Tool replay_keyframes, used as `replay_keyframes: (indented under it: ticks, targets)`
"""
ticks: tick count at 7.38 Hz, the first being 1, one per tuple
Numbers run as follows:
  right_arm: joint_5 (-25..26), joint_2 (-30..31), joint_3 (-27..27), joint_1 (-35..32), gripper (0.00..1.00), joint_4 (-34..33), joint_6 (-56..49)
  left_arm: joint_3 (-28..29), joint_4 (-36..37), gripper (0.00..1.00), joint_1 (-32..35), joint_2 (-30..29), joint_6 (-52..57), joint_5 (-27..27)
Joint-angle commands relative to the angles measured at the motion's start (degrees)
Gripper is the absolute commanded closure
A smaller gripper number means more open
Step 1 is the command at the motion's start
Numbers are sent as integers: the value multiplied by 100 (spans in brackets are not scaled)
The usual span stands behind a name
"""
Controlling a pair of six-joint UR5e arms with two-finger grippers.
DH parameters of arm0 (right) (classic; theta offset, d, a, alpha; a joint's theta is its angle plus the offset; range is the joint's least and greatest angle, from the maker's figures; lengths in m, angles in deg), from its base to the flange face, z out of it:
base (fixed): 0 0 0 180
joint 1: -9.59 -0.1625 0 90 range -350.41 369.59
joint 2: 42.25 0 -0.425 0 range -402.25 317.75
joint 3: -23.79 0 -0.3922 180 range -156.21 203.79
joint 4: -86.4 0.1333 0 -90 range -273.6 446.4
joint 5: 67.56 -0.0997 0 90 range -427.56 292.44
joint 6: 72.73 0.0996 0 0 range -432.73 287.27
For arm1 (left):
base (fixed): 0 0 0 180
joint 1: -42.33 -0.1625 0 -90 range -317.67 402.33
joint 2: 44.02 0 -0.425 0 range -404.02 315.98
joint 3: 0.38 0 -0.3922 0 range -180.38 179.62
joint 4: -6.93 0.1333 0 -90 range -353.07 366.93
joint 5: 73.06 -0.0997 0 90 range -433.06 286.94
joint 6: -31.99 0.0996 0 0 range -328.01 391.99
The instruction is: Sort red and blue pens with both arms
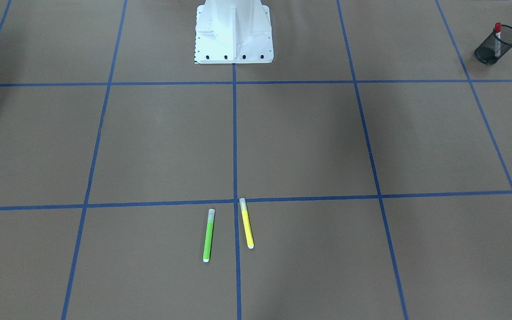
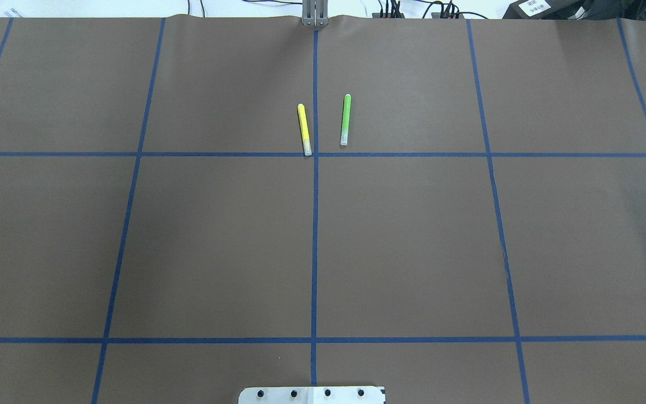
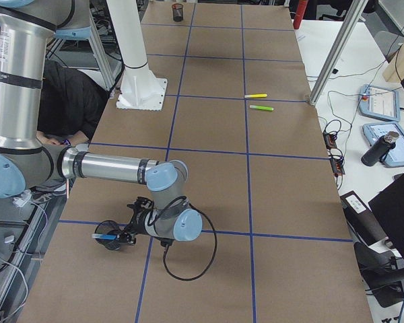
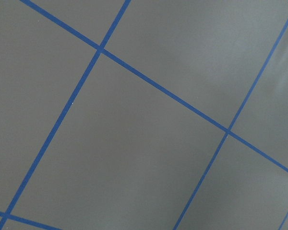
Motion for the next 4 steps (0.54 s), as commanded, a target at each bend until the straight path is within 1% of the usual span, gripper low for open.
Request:
replay_keyframes:
  ticks: [1,3,4]
  targets:
    - [-62,-687,16,0,0,809,1129,-6,-169,0,-309,-31,-28,-361]
    - [-54,-758,-45,0,0,2659,2331,-6,-949,0,-477,-92,-254,-1457]
    - [-80,-802,-45,9,0,3695,3052,29,-1484,0,-582,-84,-273,-2011]
